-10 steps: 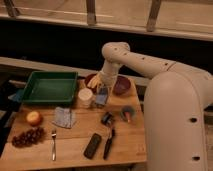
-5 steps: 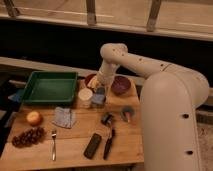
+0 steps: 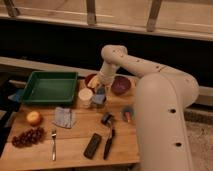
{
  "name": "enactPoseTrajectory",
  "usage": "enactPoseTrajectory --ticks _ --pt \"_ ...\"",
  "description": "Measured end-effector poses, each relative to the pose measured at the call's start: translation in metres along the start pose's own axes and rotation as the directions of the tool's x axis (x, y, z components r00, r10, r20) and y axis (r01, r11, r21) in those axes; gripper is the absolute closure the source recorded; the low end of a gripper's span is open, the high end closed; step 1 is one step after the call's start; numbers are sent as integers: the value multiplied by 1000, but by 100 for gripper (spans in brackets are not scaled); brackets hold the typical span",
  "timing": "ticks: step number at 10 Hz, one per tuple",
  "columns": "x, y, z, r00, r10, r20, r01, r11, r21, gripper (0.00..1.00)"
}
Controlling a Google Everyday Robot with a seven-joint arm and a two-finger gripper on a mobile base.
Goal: Place sponge in metal cup
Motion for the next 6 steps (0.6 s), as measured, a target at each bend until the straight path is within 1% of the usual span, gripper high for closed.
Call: enactPoseTrajectory --ticks 1,2,4,6 --pt "-2 1 2 1000 -2 -5 2 1000 -2 43" --pt "-2 1 4 1000 -3 -8 3 1000 -1 39" --pt "-3 2 7 1000 -7 -11 7 1000 -1 38" --pt "-3 2 4 1000 -7 -7 7 1000 2 38"
